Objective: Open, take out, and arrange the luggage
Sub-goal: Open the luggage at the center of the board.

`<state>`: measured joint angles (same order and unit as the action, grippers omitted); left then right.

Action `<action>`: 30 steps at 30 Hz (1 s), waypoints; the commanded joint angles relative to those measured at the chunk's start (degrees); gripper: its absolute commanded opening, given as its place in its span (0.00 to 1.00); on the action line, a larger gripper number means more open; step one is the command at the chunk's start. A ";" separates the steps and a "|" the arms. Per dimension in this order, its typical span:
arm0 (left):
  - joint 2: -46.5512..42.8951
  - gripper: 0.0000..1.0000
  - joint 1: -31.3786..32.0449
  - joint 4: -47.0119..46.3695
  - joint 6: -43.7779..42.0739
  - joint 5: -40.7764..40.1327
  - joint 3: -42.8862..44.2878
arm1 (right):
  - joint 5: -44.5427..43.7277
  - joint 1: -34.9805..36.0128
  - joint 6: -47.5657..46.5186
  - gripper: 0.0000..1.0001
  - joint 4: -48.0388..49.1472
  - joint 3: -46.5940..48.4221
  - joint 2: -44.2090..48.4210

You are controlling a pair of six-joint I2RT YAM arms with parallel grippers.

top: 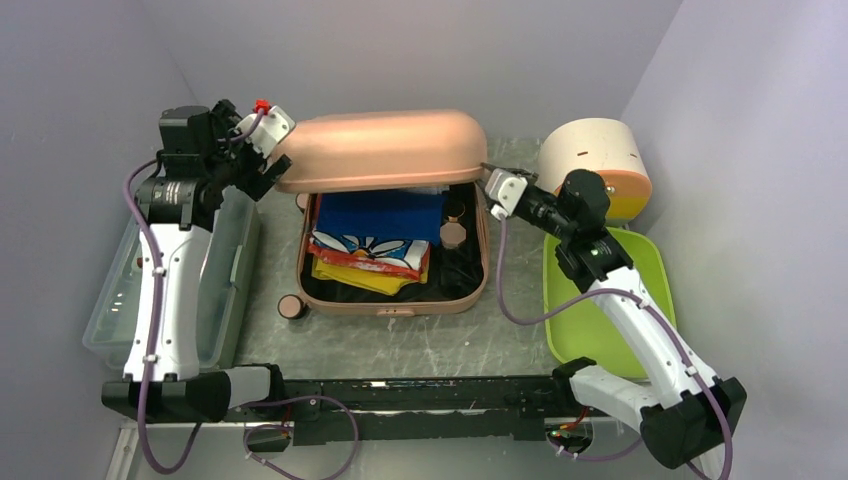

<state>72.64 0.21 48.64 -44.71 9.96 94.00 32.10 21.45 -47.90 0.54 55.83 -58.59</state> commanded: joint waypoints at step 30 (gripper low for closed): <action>-41.60 0.99 -5.30 22.25 -10.36 43.98 -40.15 | -21.59 1.31 9.60 0.17 3.41 29.73 -29.78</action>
<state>31.59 -3.81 68.60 -52.84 47.16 55.79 14.33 22.65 -40.07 9.52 82.63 -83.83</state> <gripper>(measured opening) 0.994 0.229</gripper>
